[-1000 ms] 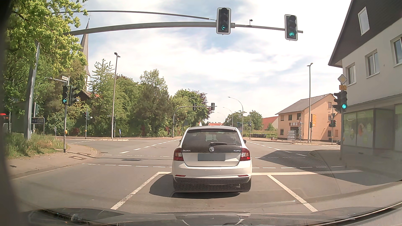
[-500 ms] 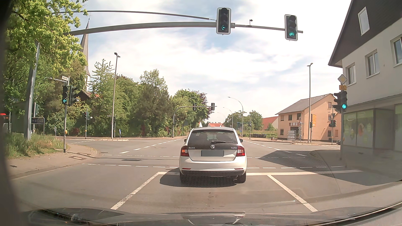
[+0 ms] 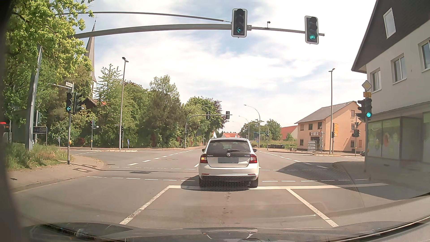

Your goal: Follow the waypoints while adhering to traffic rules and regulations

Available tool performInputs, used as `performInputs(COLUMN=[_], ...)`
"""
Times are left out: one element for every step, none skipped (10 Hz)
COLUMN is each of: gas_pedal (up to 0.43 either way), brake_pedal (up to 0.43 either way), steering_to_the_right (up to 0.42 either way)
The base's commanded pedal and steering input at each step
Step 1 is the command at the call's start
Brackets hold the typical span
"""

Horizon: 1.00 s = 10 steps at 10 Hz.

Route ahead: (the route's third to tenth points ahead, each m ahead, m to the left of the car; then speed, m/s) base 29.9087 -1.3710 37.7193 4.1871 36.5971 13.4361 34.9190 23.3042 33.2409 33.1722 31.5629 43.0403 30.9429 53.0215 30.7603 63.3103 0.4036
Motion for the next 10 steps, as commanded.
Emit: performInputs(gas_pedal=[0.358, 0.370, 0.378, 0.378, 0.378, 0.390, 0.390, 0.398, 0.398, 0.409], brake_pedal=[0.000, 0.000, 0.000, 0.000, 0.000, 0.000, 0.000, 0.000, 0.000, 0.000], steering_to_the_right=[0.001, 0.001, 0.002, 0.002, 0.002, 0.002, 0.002, 0.001, 0.001, 0.002])
